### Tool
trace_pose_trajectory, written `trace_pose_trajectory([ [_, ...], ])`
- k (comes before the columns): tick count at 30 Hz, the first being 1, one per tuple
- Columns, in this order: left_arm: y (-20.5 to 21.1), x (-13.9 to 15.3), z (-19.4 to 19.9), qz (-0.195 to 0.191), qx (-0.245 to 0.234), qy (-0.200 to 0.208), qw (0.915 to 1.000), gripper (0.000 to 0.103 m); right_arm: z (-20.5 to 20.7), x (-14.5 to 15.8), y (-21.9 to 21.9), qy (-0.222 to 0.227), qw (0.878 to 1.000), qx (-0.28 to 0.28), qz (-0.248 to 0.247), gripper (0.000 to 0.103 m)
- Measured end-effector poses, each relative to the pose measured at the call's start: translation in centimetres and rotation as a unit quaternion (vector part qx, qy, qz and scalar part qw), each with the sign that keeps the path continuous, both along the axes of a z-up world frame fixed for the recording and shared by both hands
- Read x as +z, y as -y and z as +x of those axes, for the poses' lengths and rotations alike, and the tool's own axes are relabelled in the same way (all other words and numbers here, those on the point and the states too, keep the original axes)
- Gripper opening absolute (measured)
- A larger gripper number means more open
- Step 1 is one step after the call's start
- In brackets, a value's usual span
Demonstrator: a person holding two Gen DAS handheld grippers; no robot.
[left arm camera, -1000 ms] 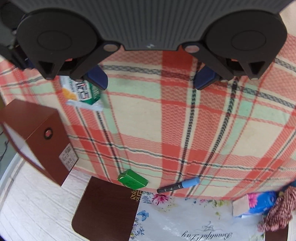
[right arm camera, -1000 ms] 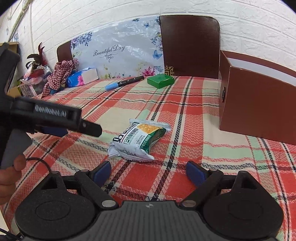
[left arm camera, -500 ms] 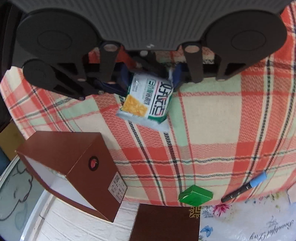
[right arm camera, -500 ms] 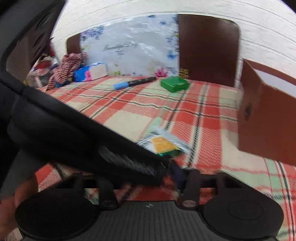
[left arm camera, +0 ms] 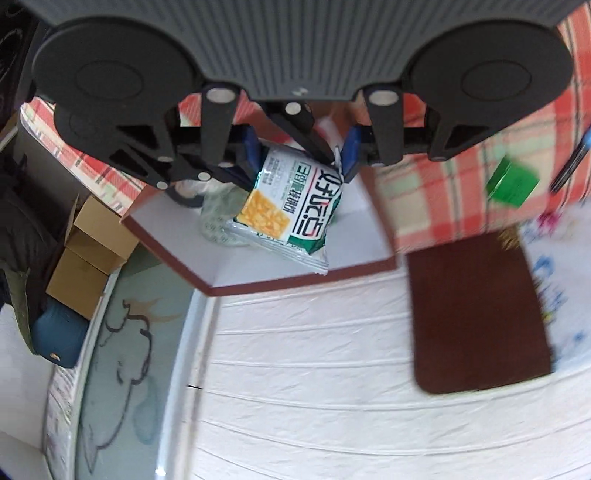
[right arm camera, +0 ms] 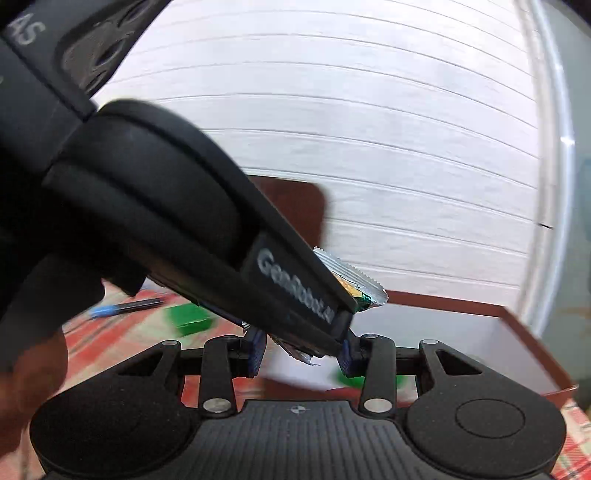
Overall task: Organize objects
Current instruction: 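Carry the snack bag into the brown box and open the left tool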
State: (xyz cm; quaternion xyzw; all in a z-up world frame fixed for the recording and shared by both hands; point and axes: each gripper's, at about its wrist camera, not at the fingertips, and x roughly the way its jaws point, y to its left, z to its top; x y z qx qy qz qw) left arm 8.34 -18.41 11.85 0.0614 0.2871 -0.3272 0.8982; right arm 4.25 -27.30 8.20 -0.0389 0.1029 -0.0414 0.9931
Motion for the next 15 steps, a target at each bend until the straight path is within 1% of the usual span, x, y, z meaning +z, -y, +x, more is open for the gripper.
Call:
trace_pose_trajectory([
  [1,1.3,-0.2,0.8,0.009,0.0,0.008,0.9999,0.05,1.2,-0.3,0.7,-0.01,1.0,-0.011,-0.003,0.049],
  [2,2.6,-0.6,1.5,0.026,0.005,0.019,0.9995,0.056,2.3,-0.8,1.5,-0.026,0.999,-0.021,-0.002,0.059],
  [3,3.4,-1.1,2.1,0.037,0.016,0.019,0.999,0.057,3.0,-1.3,2.2,-0.037,0.999,-0.04,0.002,0.065],
  [4,3.7,-1.6,2.6,0.05,0.035,0.012,0.9981,0.057,3.2,-1.7,2.7,-0.041,0.998,-0.054,0.006,0.063],
  [5,3.6,-1.8,2.8,0.055,0.049,0.005,0.9973,0.055,2.7,-1.8,3.2,-0.031,0.998,-0.053,0.022,0.064],
  [6,2.8,-1.6,2.5,0.037,0.043,0.001,0.9984,0.056,1.8,-1.9,3.4,-0.013,0.998,-0.047,0.036,0.065],
  [7,1.7,-1.3,1.8,0.022,0.035,0.007,0.9991,0.056,0.7,-2.1,3.3,0.007,0.998,-0.041,0.042,0.07],
  [8,0.8,-1.0,0.8,0.022,0.038,0.026,0.9987,0.061,-0.3,-2.5,2.9,0.027,0.998,-0.039,0.039,0.072],
  [10,-1.5,-0.5,-1.9,0.033,0.062,0.076,0.9947,0.064,-2.3,-3.4,1.6,0.062,0.997,-0.044,0.029,0.076],
  [11,-2.9,-0.5,-3.0,0.037,0.074,0.087,0.9927,0.066,-2.8,-3.6,0.9,0.068,0.997,-0.033,0.024,0.076],
  [13,-6.1,-1.1,-4.5,0.044,0.098,0.078,0.9911,0.067,-3.5,-3.6,-0.5,0.077,0.997,-0.007,0.009,0.075],
  [15,-9.7,-2.6,-5.3,0.062,0.15,0.059,0.9851,0.067,-4.3,-3.3,-1.6,0.087,0.996,0.023,0.003,0.075],
])
